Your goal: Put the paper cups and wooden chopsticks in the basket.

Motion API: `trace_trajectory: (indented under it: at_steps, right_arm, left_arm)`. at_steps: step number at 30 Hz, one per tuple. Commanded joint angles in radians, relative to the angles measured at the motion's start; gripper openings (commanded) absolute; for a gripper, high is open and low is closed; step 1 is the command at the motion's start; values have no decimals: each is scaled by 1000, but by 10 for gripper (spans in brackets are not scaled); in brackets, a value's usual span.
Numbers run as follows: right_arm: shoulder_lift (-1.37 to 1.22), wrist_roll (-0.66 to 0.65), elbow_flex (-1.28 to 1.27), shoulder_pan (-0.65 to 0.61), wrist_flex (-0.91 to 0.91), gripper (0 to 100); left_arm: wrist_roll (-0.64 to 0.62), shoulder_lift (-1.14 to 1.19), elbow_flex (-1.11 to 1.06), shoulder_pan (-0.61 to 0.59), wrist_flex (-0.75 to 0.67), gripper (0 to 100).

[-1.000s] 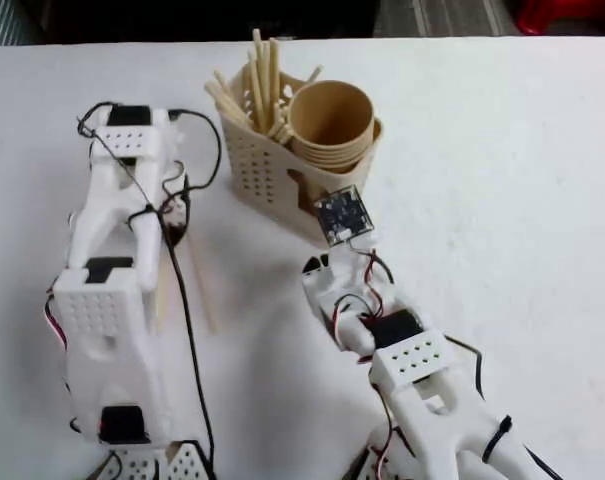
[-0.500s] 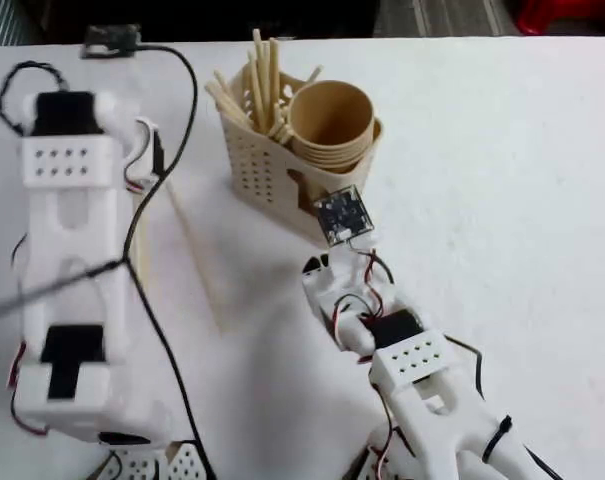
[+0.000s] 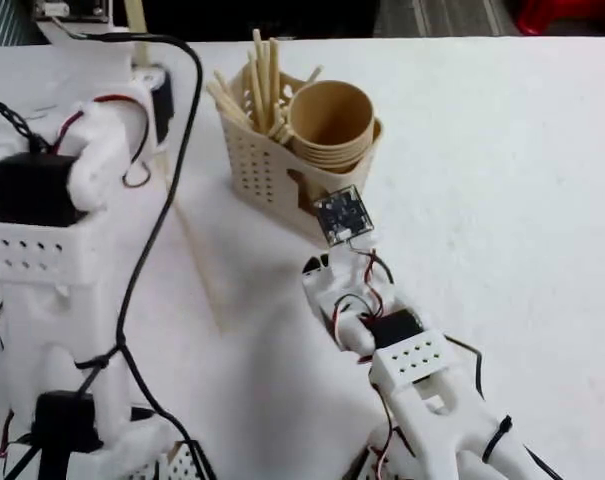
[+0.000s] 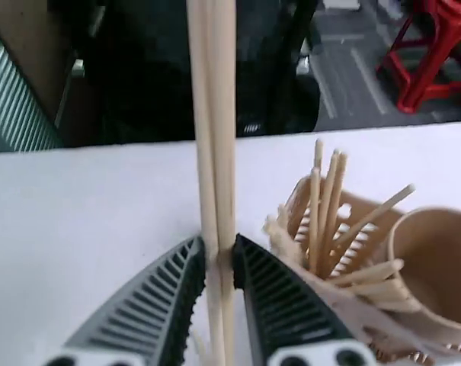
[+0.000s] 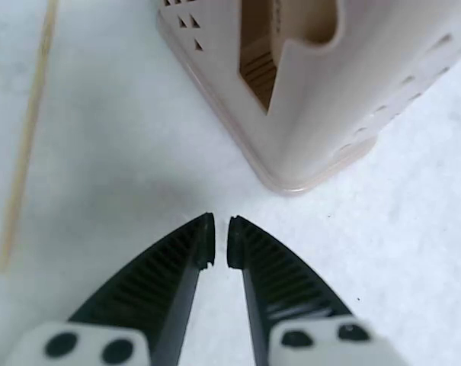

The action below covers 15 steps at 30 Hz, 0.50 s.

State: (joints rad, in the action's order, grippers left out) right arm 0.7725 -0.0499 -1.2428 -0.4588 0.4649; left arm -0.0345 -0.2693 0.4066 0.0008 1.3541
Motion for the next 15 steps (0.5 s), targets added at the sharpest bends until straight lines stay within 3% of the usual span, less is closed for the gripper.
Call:
trace_trajectory:
  at_steps: [1,6,15]
  right_arm:
    - [19,-12,3,4,-15,47]
    - [19,-12,3,4,-16,48]
    - [19,-12,3,4,-18,49]
  left_arm:
    - [2,-39,2,79,-175,23]
    - [0,-39,-55,174,-368,23]
    - [8,-30,-365,216,-884,23]
